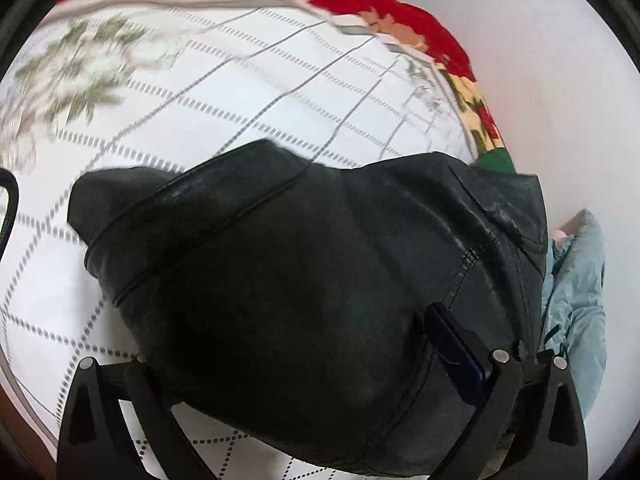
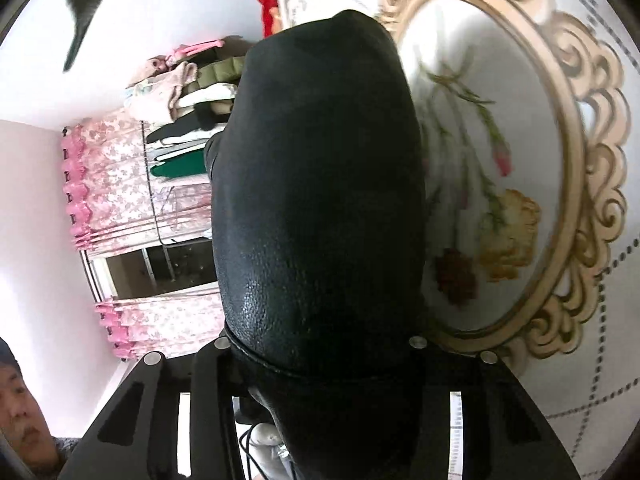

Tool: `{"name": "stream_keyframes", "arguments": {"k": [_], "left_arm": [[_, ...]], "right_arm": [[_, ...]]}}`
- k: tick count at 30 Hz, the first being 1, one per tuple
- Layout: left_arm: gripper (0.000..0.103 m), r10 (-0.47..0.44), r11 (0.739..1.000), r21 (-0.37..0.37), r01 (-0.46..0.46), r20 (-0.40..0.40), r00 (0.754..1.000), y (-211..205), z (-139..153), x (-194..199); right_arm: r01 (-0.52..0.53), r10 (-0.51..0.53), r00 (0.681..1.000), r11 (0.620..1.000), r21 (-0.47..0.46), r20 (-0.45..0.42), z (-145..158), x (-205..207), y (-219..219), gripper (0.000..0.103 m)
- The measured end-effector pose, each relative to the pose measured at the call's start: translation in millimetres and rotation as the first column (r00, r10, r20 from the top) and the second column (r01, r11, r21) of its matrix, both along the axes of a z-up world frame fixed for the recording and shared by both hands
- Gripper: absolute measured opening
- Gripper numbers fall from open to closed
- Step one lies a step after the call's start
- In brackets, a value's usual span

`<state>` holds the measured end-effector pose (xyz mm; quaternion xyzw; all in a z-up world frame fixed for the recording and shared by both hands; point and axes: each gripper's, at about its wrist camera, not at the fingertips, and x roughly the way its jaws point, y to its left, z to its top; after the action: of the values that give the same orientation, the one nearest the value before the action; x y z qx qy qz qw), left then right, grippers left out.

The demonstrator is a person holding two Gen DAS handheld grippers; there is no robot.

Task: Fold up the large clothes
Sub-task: 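Carry the jacket bundle with both grippers and lay it on the green hat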

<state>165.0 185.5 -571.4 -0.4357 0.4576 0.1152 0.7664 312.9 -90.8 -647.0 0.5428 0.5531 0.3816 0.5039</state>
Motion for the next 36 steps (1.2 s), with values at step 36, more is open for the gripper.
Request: {"name": "stream_keyframes", "arguments": {"k": [36], "left_arm": [[0.076, -0.269, 0.962, 0.112, 0.247, 0.273, 0.924, -147.2, 90.6, 390.8]], "right_arm": [[0.228, -0.243, 0.952, 0.968, 0.101, 0.187, 82.2, 334.1, -221.9, 0.046]]}}
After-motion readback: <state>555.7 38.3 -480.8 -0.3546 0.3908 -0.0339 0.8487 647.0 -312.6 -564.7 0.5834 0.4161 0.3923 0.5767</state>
